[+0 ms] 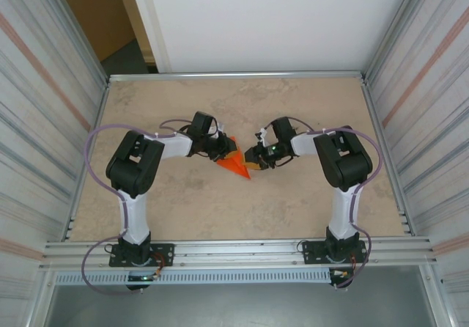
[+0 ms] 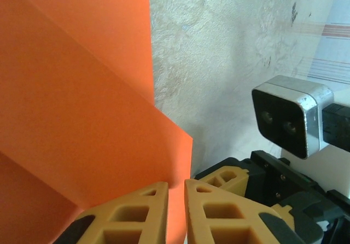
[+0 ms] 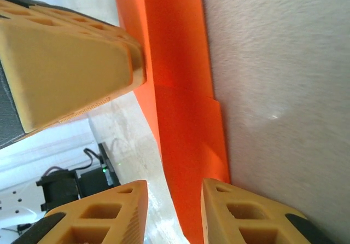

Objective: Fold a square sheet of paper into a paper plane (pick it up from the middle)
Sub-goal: Fourth fold the wing at the center of the table.

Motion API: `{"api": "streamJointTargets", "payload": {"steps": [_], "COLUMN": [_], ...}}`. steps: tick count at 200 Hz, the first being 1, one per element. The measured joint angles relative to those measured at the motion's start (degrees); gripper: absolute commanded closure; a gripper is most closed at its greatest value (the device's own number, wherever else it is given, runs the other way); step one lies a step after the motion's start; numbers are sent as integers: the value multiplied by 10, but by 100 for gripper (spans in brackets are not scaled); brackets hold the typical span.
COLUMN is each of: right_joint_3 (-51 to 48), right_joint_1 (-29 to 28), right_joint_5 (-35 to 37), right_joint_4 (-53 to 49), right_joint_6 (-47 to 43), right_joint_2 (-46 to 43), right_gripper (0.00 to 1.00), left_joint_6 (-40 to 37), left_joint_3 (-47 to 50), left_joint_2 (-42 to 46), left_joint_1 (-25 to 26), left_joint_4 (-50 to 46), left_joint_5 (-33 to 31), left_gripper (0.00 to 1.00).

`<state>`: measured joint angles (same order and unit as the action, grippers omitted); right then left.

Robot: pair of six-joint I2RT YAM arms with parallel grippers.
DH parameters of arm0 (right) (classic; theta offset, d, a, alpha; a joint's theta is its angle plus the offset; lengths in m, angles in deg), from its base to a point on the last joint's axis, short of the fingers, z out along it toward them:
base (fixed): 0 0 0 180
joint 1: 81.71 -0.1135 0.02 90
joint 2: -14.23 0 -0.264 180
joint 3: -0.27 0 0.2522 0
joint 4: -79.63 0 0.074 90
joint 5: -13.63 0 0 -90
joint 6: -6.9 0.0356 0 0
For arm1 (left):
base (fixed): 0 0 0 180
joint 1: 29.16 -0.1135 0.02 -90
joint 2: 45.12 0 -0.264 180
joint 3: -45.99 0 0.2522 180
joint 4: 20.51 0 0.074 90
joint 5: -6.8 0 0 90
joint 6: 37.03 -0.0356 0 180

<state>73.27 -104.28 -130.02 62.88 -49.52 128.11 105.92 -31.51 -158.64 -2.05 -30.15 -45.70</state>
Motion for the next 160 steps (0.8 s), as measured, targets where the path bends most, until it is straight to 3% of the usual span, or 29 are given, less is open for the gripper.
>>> {"api": "streamJointTargets", "payload": {"steps": [72,112,160], "right_joint_3": [14,51,57], "right_joint_1": [-28,-75,-78], "right_joint_5": [141,207,230], "right_joint_4": [-104,-145,-157], "right_joint_6": [-78,-114,-130], "right_joint_2": [-55,-50,-41], "right_gripper": [54,53,61], "left_joint_6": [0,0,0], "left_joint_3": [-1,-4,-4], "left_joint_2": [-2,-2,-2], "left_joint_1": [0,0,0], "left_joint_4": [-7,-11,-13], "left_joint_5": [0,0,-1], "left_gripper": [85,85,84]}}
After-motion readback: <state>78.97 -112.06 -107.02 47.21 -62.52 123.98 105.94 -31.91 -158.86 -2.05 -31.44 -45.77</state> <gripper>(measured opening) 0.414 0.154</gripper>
